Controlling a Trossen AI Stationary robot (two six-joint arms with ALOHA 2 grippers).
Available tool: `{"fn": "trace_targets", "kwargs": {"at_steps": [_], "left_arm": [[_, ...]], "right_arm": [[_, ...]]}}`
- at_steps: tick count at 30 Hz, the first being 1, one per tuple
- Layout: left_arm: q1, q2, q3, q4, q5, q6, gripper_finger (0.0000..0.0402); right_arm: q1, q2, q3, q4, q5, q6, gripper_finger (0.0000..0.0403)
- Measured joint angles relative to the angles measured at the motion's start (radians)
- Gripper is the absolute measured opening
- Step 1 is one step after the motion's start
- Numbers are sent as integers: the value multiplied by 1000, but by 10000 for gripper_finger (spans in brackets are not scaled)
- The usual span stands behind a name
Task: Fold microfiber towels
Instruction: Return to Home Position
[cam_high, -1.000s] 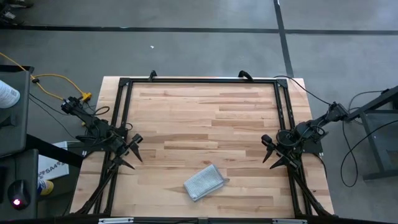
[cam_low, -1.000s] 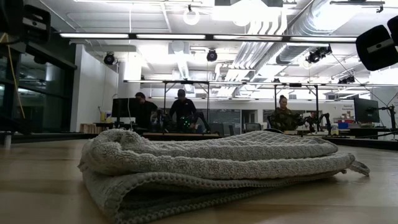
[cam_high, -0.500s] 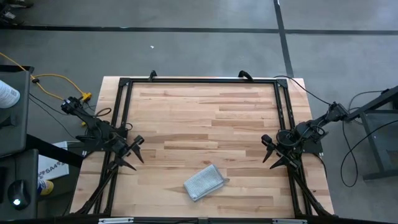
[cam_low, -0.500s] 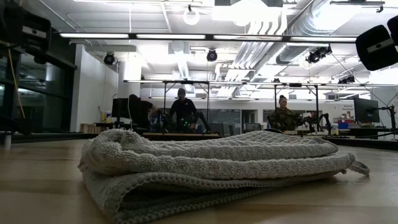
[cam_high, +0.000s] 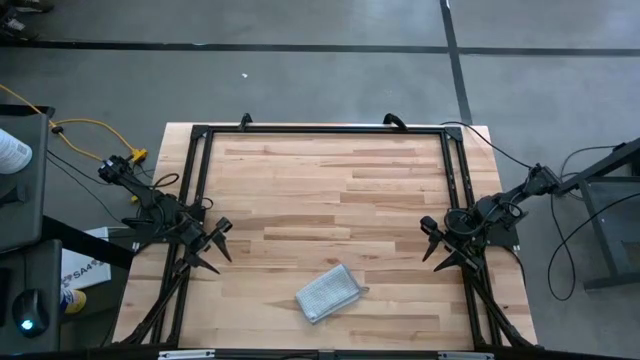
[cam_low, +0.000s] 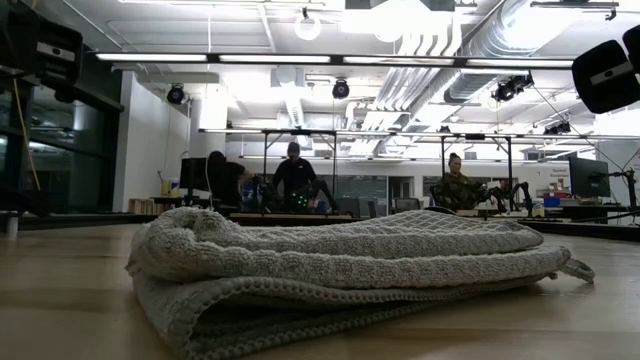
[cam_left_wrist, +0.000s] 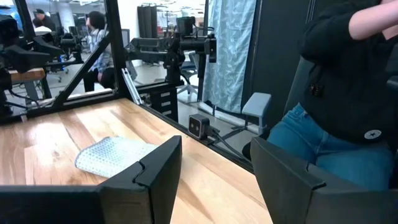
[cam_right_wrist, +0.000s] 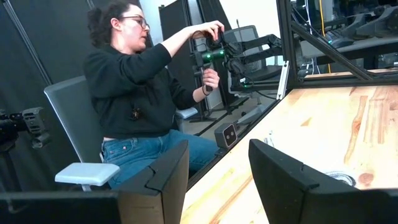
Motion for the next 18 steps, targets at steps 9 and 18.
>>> {"fn": "trace_targets", "kwargs": {"at_steps": [9,18], "left_arm": [[0,0,-1,0,-12,-4,191],[0,0,-1,0,-15,-1,191]], "right_arm": [[0,0,0,0,0,0,161],[0,0,0,0,0,0,161]]}}
